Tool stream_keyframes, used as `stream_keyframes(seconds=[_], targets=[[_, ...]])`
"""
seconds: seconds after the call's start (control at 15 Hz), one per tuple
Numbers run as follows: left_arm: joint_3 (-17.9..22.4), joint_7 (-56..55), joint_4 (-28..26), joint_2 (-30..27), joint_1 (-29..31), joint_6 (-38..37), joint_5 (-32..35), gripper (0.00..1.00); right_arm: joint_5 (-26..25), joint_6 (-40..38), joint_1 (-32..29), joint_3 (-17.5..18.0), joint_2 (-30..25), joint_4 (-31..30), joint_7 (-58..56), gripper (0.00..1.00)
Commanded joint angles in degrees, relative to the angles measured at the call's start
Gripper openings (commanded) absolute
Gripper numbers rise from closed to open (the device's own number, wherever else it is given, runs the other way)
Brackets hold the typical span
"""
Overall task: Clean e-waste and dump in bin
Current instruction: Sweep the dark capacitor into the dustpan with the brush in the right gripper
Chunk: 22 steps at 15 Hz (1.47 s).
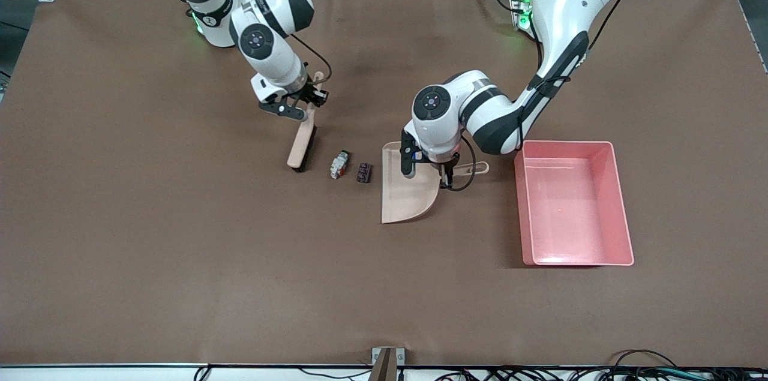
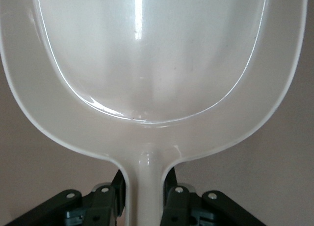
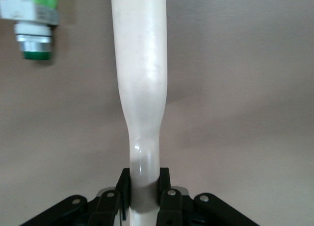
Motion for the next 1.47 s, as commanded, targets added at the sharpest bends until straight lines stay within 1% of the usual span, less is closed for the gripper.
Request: stream_keyframes(seconds=[0.0, 0.13, 0.27, 0.47, 0.67, 0.73, 0.87, 1.0, 1.13, 1.2, 1.27, 1.4], targets=[[-0.1, -0.5, 0.7, 0.9, -0.9, -0.4, 2.0, 0.01, 1.0, -0.6, 1.3, -0.5, 4.5, 5.7, 1.4, 0.0], [-0.2, -0.5, 1.6, 1.8, -1.2, -0.4, 2.5, 0.01, 1.0, -0.6, 2.1, -0.5, 6.7, 8.7, 2.5, 0.0], [-0.1, -0.5, 2.2, 2.2, -1.9, -0.4, 2.4, 0.01, 1.0, -0.6, 2.9, -0.5, 10.2, 12.3, 2.5, 0.0], [-0.1, -0.6, 2.6, 2.5, -2.0, -0.4, 2.4, 0.01, 1.1, -0.7, 4.0, -0.4, 14.9, 18.8, 2.3, 0.0], [-0.2, -0.8, 2.5, 2.6, -2.0, -0.3, 2.3, 0.01, 1.2, -2.3, 4.6, -0.4, 17.8, 25.7, 3.2, 0.0], [-0.1, -0.7, 2.5, 2.6, -2.1, -0.3, 2.3, 0.01, 1.2, -4.0, 4.6, -0.4, 18.5, 28.2, 3.3, 0.0], [-0.1, -0.8, 2.5, 2.6, -2.0, -0.3, 2.4, 0.01, 2.3, -4.9, 4.6, -0.3, 19.1, 31.1, 3.4, 0.0], [-0.1, -0.8, 2.6, 2.9, -2.0, -0.3, 2.3, 0.01, 4.6, -5.0, 5.0, 0.5, 20.0, 34.2, 3.0, 0.0], [-0.1, -0.8, 2.6, 2.9, -2.0, -0.3, 2.4, 0.01, 5.5, -5.1, 5.1, 0.7, 20.9, 36.5, 3.1, 0.0], [-0.1, -0.8, 2.5, 2.9, -1.9, -0.3, 2.4, 0.01, 6.1, -5.1, 5.2, 0.7, 21.0, 36.6, 3.1, 0.0], [-0.1, -0.8, 2.6, 3.0, -1.9, -0.2, 2.4, 0.01, 7.2, -6.0, 5.3, 0.7, 20.9, 37.0, 3.1, 0.0], [-0.1, -0.9, 2.6, 3.1, -1.8, 0.0, 2.3, 0.01, 9.6, -12.7, 4.8, 0.6, 20.5, 40.1, 3.3, 0.0]])
